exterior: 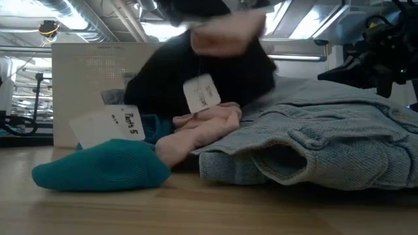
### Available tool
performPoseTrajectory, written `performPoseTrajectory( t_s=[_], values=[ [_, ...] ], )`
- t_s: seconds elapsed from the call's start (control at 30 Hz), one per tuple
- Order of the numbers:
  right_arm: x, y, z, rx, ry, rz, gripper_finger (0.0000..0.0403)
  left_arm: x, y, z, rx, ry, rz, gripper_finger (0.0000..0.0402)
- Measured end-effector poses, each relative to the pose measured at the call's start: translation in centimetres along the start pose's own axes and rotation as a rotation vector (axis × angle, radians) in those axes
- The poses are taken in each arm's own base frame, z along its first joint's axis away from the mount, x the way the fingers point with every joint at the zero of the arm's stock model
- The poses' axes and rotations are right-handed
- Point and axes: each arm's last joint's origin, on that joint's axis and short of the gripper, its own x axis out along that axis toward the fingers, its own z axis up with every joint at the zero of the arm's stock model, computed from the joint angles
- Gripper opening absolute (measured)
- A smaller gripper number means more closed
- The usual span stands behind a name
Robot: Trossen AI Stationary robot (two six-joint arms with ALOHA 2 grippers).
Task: Sort clothes
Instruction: Put the light pink sock into the white laundry bin
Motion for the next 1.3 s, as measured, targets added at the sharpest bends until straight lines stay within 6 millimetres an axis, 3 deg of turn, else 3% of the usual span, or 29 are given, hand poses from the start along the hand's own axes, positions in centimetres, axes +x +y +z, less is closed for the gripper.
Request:
performPoseTrajectory(
  t_s=[0.27,0.67,0.93,1.13,1.3],
  values=[
    [0.0,0.0,0.0,0.0,0.0,0.0,0.0035,4.1,-1.5,-2.5,-0.009,0.029,0.003,0.0006],
    [0.0,0.0,0.0,0.0,0.0,0.0,0.0035,5.4,-0.5,-2.9,-0.113,0.035,0.036,0.0009],
    [0.0,0.0,0.0,0.0,0.0,0.0,0.0035,5.9,0.7,-3.0,-0.262,0.039,0.069,0.0088],
    [0.0,0.0,0.0,0.0,0.0,0.0,0.0035,5.9,0.9,-3.0,-0.295,0.038,0.074,0.0152],
    [0.0,0.0,0.0,0.0,0.001,0.0,0.0035,5.5,0.6,-2.8,-0.247,0.039,0.063,0.0175]
  ],
)
